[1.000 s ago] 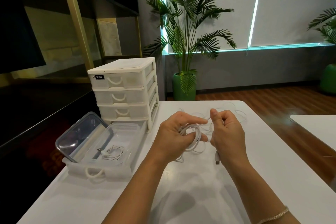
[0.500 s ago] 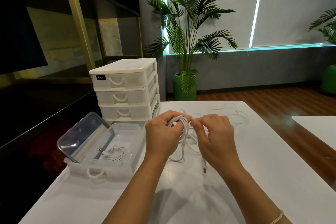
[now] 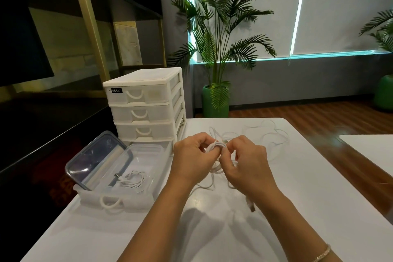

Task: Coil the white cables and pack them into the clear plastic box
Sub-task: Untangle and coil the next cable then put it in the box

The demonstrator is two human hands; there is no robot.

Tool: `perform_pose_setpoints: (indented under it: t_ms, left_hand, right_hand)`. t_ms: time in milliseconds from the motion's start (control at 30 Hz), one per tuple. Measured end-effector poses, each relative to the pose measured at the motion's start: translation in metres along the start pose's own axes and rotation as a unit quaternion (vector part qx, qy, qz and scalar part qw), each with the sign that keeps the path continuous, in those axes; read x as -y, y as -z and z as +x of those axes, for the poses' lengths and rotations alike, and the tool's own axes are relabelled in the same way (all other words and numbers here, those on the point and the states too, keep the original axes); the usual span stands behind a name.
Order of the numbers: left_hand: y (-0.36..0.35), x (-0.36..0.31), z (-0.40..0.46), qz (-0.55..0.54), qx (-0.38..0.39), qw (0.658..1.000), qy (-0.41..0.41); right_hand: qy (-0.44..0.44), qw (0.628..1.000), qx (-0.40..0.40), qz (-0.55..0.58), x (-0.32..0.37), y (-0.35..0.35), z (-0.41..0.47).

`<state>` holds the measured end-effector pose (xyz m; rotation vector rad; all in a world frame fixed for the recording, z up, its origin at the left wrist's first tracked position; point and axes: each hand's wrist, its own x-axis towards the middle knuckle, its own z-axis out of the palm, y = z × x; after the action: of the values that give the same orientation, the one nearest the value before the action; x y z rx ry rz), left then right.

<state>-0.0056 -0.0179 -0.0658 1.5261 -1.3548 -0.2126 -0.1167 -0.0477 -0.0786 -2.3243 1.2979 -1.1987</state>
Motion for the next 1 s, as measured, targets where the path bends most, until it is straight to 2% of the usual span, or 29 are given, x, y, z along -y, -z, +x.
perform_pose_setpoints:
  t_ms: [200, 300, 433, 567, 700, 833, 1000]
  left_hand:
    - [0.011, 0.0, 0.003, -0.108, 0.121, 0.985, 0.066]
    - [0.012, 0.0, 0.004, -0.189, 0.147, 0.965, 0.105]
    - [0.009, -0.001, 0.004, -0.307, 0.157, 0.926, 0.152]
    - [0.003, -0.003, 0.005, -0.388, 0.132, 0.892, 0.191]
    - [0.001, -0.002, 0.006, -0.445, 0.111, 0.862, 0.213]
    - [0.0, -0.001, 0.005, -0.439, 0.101, 0.871, 0.198]
    - [0.001, 0.003, 0.004, -0.268, 0.065, 0.951, 0.142]
  right_hand:
    - [-0.006, 1.0, 0.0, -0.028, -0.004, 0.004, 0.003]
    - [-0.001, 1.0, -0.002, 0.0, -0.009, 0.005, 0.005]
    - [0.004, 0.996, -0.045, 0.071, -0.008, 0.007, 0.004]
    - [0.0, 0.99, -0.067, 0.126, -0.005, 0.01, 0.003]
    - [-0.003, 0.988, -0.024, 0.152, -0.004, 0.008, 0.001]
    - [-0.024, 0.985, 0.003, 0.171, -0.002, 0.007, 0.002]
    - [-0.155, 0.934, 0.028, 0.319, -0.003, 0.013, 0.006]
